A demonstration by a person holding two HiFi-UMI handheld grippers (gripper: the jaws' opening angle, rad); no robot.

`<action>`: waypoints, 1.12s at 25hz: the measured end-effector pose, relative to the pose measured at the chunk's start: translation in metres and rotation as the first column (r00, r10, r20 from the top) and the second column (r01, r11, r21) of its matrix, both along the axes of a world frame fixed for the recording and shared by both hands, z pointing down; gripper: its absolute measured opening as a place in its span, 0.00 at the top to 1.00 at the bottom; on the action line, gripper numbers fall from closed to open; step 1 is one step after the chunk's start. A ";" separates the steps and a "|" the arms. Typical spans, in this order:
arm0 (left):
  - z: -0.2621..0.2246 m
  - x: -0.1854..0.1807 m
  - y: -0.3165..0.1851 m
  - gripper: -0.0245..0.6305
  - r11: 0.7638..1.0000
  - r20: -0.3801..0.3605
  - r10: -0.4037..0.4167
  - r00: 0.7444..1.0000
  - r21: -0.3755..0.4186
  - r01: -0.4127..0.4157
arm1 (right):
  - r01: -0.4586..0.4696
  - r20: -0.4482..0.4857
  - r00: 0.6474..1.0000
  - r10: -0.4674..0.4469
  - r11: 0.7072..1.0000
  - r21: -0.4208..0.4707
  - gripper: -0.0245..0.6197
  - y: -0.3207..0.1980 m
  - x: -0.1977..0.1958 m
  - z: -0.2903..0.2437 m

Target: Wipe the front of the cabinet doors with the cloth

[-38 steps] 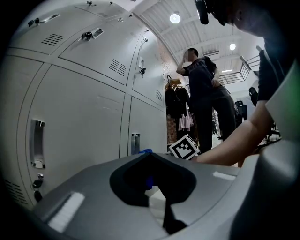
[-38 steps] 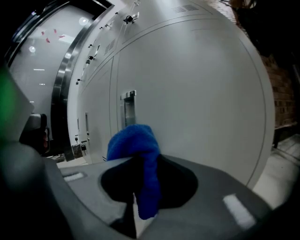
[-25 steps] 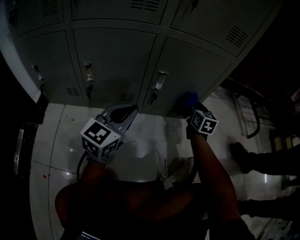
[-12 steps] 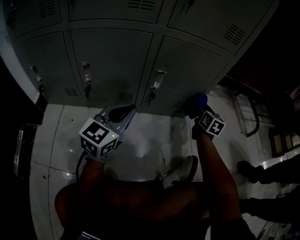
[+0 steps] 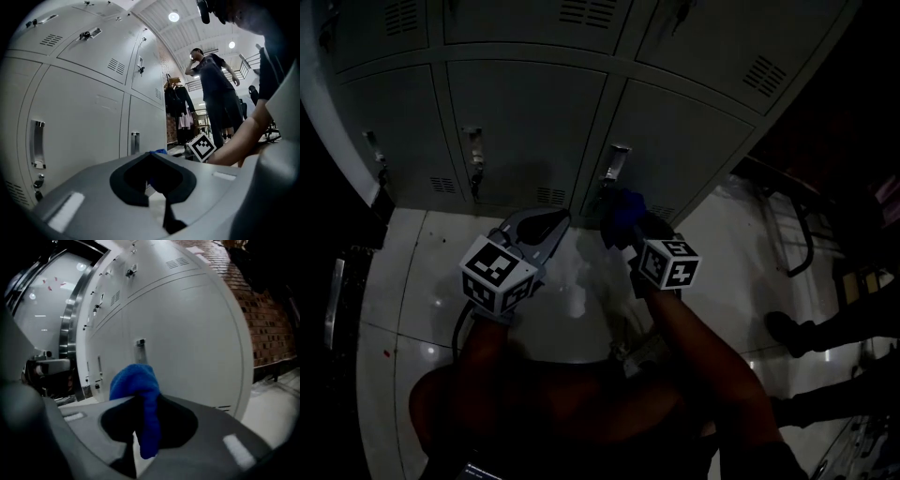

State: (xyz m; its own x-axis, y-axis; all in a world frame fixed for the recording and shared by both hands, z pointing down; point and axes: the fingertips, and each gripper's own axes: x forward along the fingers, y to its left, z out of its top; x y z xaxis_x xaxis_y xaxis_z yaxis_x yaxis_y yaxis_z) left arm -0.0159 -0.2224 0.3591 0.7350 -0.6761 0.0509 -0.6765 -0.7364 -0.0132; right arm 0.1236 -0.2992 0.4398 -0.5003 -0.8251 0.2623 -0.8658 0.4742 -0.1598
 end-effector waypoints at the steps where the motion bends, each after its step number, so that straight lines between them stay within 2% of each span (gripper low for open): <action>1: -0.001 0.000 0.000 0.96 1.000 -0.003 -0.001 1.000 -0.001 0.001 | 0.035 -0.006 0.999 -0.035 0.999 -0.007 0.84 0.004 -0.019 0.006; 6: 0.000 -0.003 -0.001 0.96 1.000 -0.014 -0.007 1.000 -0.008 0.007 | 0.134 -0.052 0.989 -0.137 0.990 -0.049 0.84 0.005 -0.081 0.042; 12: -0.010 -0.006 -0.002 0.96 1.000 -0.070 -0.005 0.998 0.004 0.005 | 0.086 -0.052 0.995 -0.090 0.993 -0.077 0.84 -0.025 -0.086 0.067; 16: -0.008 -0.007 -0.005 0.96 1.000 -0.063 -0.005 0.998 0.004 0.006 | 0.027 -0.038 0.999 -0.030 0.996 -0.083 0.84 -0.044 -0.066 0.074; 22: -0.004 -0.004 -0.004 0.96 1.000 -0.040 -0.002 0.999 0.003 0.002 | -0.013 -0.124 0.992 0.009 0.999 -0.031 0.84 -0.057 -0.025 0.072; 28: 0.000 -0.002 -0.003 0.96 1.000 -0.025 0.000 1.000 -0.005 0.000 | -0.131 -0.159 0.979 0.124 0.991 -0.031 0.84 -0.056 0.040 0.079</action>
State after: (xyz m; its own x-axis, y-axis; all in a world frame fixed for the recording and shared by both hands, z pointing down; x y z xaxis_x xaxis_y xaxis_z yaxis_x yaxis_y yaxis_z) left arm -0.0183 -0.2252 0.3586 0.7360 -0.6760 0.0359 -0.6766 -0.7363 0.0075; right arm 0.1635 -0.3553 0.5191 -0.3418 -0.8664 0.3641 -0.9345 0.3542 -0.0346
